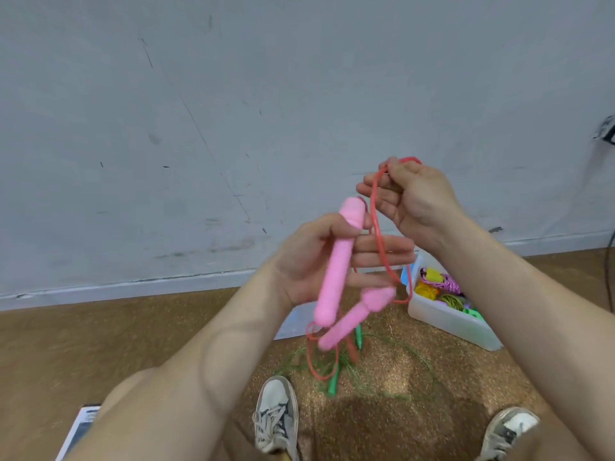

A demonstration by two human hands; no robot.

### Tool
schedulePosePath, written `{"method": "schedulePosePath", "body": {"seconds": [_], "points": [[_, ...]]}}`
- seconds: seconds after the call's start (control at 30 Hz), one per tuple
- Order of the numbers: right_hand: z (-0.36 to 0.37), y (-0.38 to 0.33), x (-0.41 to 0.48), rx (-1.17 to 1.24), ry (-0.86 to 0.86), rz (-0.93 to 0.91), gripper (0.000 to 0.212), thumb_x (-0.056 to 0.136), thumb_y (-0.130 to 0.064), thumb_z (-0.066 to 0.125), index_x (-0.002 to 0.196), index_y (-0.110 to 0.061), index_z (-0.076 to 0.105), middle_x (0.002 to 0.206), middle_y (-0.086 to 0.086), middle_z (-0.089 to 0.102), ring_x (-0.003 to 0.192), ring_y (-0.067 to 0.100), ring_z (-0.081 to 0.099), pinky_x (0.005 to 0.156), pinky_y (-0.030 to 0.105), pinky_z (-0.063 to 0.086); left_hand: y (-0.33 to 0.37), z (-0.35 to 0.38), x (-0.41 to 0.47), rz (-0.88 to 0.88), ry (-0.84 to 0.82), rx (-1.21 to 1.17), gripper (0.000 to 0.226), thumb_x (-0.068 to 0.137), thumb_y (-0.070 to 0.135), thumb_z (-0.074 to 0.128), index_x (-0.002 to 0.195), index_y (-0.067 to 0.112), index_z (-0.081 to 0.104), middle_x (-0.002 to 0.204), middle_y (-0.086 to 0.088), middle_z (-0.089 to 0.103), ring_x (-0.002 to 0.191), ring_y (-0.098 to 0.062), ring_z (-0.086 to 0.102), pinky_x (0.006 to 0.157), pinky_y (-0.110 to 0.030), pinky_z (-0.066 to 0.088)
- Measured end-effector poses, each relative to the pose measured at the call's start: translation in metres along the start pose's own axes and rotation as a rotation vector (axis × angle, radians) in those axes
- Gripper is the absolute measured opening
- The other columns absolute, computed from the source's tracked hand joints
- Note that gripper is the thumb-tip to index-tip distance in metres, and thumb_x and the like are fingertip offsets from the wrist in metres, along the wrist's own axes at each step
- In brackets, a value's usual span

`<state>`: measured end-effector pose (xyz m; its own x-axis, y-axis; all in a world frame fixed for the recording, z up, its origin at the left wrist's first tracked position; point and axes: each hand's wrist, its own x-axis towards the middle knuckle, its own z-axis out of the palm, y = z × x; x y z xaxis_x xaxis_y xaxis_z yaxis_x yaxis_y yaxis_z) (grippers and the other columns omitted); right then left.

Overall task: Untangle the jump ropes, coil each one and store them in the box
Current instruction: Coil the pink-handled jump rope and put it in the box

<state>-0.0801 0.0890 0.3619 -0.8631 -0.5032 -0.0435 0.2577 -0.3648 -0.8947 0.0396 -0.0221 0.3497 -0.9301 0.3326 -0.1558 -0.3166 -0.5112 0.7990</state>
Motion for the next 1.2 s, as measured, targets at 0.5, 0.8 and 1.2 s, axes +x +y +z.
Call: {"method": "schedulePosePath", "body": {"seconds": [0.5, 0.8, 1.2], "points": [[-0.021, 0.042, -0.05, -0.177, -0.866, 0.534, 0.05, 0.077, -0.042, 0.076, 0.115, -0.015, 0.06, 0.099, 0.01, 0.069, 0.109, 0.032, 0.063, 0.107, 0.056, 0.033, 0.045, 0.001, 0.024, 0.513, 0.369, -0.436, 0.017, 0.067, -0.001, 0.038, 0.073, 0.015, 0.036, 0.062, 0.001, 0.032, 0.05, -0.01, 0.029, 0.048, -0.016, 0.028], [-0.018, 0.015, -0.041, 0.049, -0.154, 0.383, 0.026, 0.098, -0.032, 0.05, 0.081, -0.013, 0.054, 0.076, 0.008, 0.059, 0.078, 0.026, 0.071, 0.073, 0.043, 0.06, 0.047, -0.023, 0.016, 0.217, 0.685, 0.232, 0.014, 0.086, 0.027, 0.057, 0.09, 0.015, 0.051, 0.106, -0.018, 0.058, 0.09, -0.031, 0.059, 0.078, -0.037, 0.051], [-0.008, 0.006, -0.05, 0.008, -0.272, 0.437, 0.03, 0.099, -0.044, 0.041, 0.101, -0.015, 0.05, 0.058, -0.001, 0.047, 0.038, 0.006, 0.04, 0.033, 0.017, 0.037, 0.012, 0.007, 0.027, 0.093, 0.379, 0.546, 0.029, 0.096, 0.04, 0.049, 0.105, 0.014, 0.056, 0.067, 0.006, 0.065, 0.064, -0.01, 0.062, 0.078, -0.038, 0.054]]}}
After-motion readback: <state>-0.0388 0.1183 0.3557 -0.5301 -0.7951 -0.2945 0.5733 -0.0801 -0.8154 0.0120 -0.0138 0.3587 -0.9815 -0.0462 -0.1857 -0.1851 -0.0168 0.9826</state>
